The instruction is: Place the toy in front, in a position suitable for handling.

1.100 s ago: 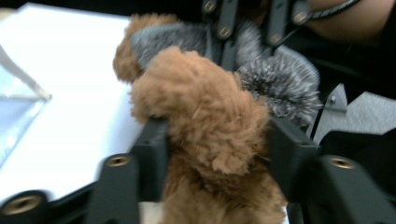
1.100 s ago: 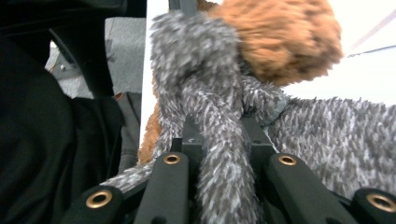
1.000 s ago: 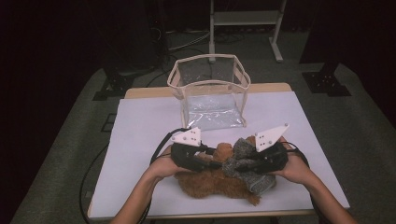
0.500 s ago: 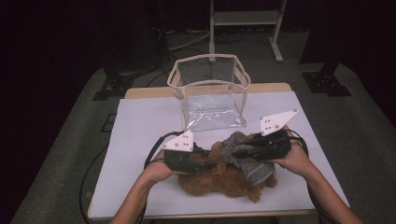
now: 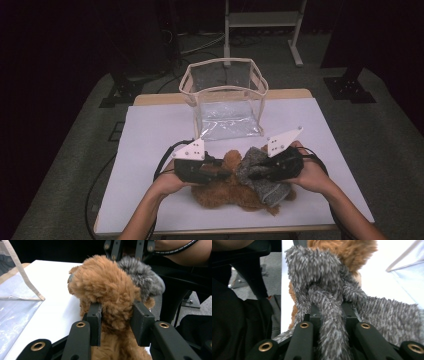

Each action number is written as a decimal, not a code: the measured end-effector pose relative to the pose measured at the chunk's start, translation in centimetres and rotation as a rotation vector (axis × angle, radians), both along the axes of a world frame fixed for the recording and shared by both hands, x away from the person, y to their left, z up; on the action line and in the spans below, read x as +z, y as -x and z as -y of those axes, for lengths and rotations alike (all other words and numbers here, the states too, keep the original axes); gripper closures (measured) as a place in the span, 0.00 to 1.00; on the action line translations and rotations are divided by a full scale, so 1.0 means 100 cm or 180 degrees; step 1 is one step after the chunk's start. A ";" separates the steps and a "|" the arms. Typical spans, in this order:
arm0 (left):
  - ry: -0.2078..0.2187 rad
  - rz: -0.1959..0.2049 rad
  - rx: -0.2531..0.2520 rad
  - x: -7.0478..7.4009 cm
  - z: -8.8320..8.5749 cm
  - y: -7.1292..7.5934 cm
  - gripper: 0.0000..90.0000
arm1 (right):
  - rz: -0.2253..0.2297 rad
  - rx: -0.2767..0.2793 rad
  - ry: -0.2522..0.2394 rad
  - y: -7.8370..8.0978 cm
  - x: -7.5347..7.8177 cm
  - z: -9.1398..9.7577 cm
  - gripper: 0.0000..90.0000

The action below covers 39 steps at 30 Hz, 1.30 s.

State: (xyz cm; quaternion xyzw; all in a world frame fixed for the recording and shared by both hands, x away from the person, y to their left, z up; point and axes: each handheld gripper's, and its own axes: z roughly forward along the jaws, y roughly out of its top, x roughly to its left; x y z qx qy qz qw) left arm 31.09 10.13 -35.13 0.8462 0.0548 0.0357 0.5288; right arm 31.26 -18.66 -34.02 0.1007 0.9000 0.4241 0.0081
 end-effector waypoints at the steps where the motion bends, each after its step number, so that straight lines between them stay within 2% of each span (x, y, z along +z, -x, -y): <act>1: -0.0020 -0.0002 -0.0016 0.000 0.001 0.000 0.70 | 0.0019 -0.0046 -0.0002 0.000 0.002 0.005 0.84; 4: -0.0085 0.0008 -0.0038 0.001 0.004 0.001 0.69 | 0.0079 -0.0247 -0.0010 -0.004 0.004 0.025 0.84; 7: -0.0169 0.0003 -0.0062 0.000 0.010 0.000 0.69 | -0.0004 -0.0463 0.0013 -0.012 -0.002 0.042 0.84; 9: -0.0308 0.0031 -0.0064 -0.001 0.017 0.000 0.69 | -0.0102 -0.0483 0.0052 -0.016 -0.012 0.046 0.84; 11: -0.0490 0.0049 -0.0050 -0.006 0.023 -0.001 0.68 | -0.0176 -0.0439 0.0017 -0.016 -0.018 0.047 0.84; 13: -0.0629 0.0028 -0.0022 -0.012 0.028 -0.004 0.68 | -0.0181 -0.0434 -0.0006 -0.016 -0.019 0.048 0.84; 16: -0.0647 -0.0015 0.0005 -0.018 0.030 -0.005 0.67 | -0.0165 -0.0444 0.0003 -0.015 -0.018 0.048 0.84; 20: -0.0738 0.0007 0.0025 -0.018 0.031 -0.004 0.67 | -0.0041 -0.0451 0.0014 -0.017 -0.006 0.042 0.84; 22: -0.0747 0.0019 0.0015 -0.019 0.032 -0.004 0.67 | -0.0004 -0.0422 -0.0020 -0.020 0.000 0.034 0.84; 24: -0.0756 0.0030 0.0002 -0.019 0.031 -0.004 0.67 | 0.0032 -0.0392 0.0015 -0.024 0.002 0.025 0.84; 28: -0.0723 0.0078 -0.0018 -0.015 0.025 -0.004 0.62 | -0.0025 -0.0320 0.0171 -0.028 -0.010 0.012 0.84; 32: -0.0536 0.0126 0.0067 -0.005 0.008 -0.004 0.56 | -0.0074 -0.0278 0.0138 -0.024 -0.019 0.022 0.84; 34: -0.0541 0.0151 0.0143 0.000 -0.003 -0.005 0.50 | -0.0118 -0.0264 0.0103 -0.021 -0.023 0.029 0.84; 36: -0.0545 0.0123 0.0213 0.000 -0.012 -0.006 0.44 | -0.0146 -0.0264 0.0070 -0.017 -0.025 0.035 0.84; 39: -0.0490 -0.0083 0.0206 -0.008 -0.022 -0.010 0.35 | -0.0155 -0.0261 0.0055 -0.011 -0.028 0.042 0.85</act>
